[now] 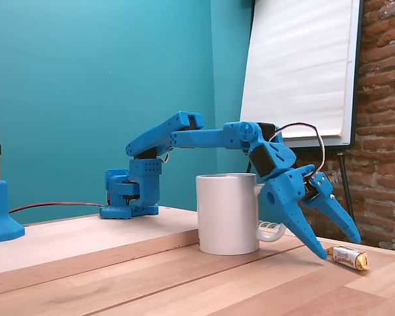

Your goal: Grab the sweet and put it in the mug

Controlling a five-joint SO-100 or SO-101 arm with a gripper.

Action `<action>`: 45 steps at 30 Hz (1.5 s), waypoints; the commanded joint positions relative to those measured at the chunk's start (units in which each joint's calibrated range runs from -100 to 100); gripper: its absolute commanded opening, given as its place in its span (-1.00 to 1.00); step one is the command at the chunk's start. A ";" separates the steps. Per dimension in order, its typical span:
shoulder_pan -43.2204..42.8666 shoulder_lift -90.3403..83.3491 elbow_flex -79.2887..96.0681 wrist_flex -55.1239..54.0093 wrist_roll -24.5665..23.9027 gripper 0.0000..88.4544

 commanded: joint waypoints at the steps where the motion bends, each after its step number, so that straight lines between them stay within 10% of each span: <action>1: -0.29 -1.85 -3.65 -0.75 -0.05 -0.39; 45: 1.53 7.61 -12.66 -9.70 0.44 -0.39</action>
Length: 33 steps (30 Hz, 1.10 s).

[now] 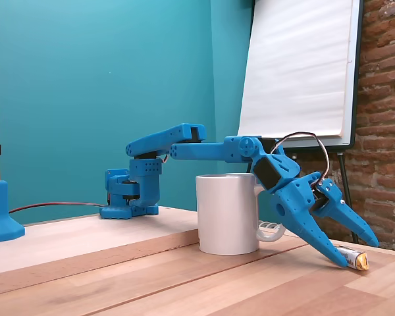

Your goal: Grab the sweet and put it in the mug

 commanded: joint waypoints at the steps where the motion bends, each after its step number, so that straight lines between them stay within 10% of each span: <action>1: 1.38 -1.56 -3.61 -1.08 0.15 -0.39; 33: 1.60 -1.13 -3.52 -1.08 0.15 -0.88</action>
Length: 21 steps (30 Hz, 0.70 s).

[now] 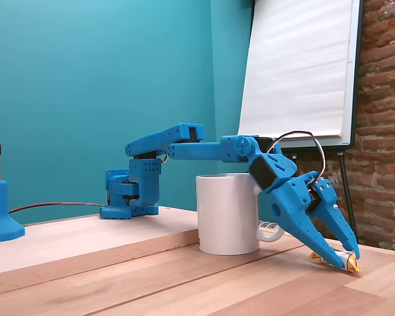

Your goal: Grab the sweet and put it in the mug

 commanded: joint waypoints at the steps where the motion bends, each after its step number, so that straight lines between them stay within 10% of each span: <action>1: 0.71 -1.30 -3.52 -1.08 0.10 -0.89; 21: 1.14 -19.55 2.19 14.65 -0.34 -0.93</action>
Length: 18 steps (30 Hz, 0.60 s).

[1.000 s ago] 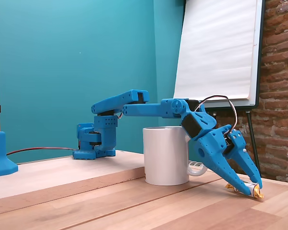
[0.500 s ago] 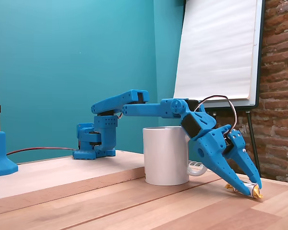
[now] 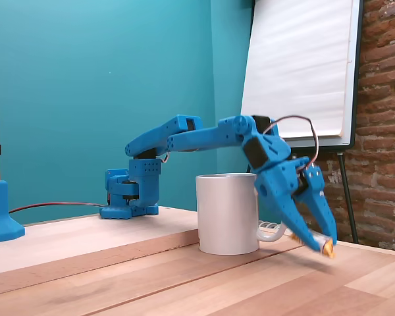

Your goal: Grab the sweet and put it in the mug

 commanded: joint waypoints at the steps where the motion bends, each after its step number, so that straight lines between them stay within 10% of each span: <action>1: 0.77 -13.16 4.15 0.08 -0.05 -0.92; 18: 0.84 -43.02 42.42 -9.51 -0.10 -0.92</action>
